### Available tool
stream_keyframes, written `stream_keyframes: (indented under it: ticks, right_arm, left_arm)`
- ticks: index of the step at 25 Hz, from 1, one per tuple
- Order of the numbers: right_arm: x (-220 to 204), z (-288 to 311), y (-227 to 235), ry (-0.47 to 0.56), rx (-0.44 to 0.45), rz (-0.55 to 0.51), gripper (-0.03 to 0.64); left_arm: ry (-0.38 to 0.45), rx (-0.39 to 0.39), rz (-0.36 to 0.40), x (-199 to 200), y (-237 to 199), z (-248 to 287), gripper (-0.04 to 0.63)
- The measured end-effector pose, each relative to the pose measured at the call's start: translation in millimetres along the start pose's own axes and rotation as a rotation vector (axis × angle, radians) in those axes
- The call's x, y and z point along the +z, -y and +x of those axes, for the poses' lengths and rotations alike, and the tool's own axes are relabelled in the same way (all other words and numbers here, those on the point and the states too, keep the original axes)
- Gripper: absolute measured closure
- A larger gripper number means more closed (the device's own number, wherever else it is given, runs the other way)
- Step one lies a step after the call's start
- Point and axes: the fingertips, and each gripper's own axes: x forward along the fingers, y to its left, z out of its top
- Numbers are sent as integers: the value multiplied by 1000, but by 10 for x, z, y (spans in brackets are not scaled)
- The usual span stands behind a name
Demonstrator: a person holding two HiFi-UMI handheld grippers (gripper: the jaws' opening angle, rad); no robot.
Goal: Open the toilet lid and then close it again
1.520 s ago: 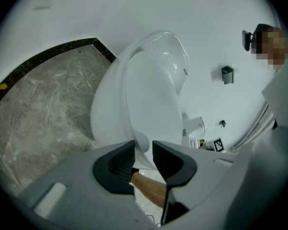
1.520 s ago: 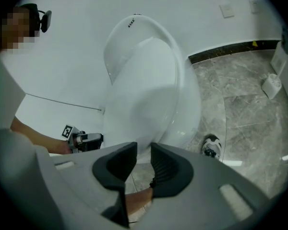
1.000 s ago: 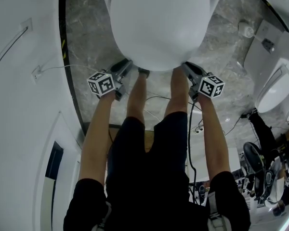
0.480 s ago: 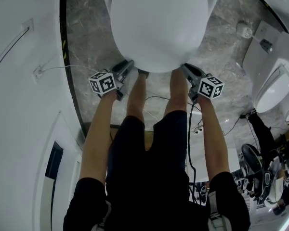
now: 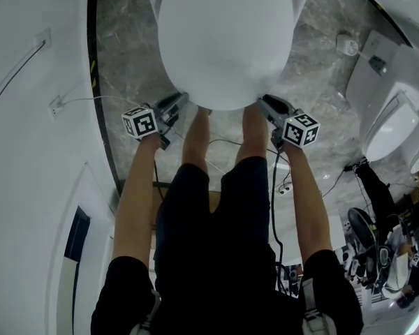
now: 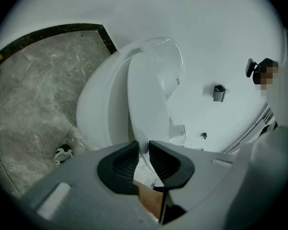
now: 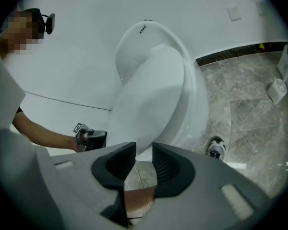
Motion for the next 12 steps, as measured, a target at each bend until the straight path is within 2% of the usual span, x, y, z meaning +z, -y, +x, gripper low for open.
stream_keyframes:
  ticks: [4, 8, 10, 12]
  right_arm:
    - [43, -91, -101, 8, -18, -12, 503]
    - [185, -253, -161, 52, -101, -71, 503]
    - [279, -355, -219, 72, -151, -129, 503]
    - [347, -462, -334, 61, -197, -239, 503]
  left_arm:
    - [9, -14, -8, 20, 123, -68, 520]
    - [21, -33, -17, 59, 255, -120, 523]
    - [23, -39, -17, 81, 328, -147, 523]
    - [27, -43, -17, 92, 414, -181, 523]
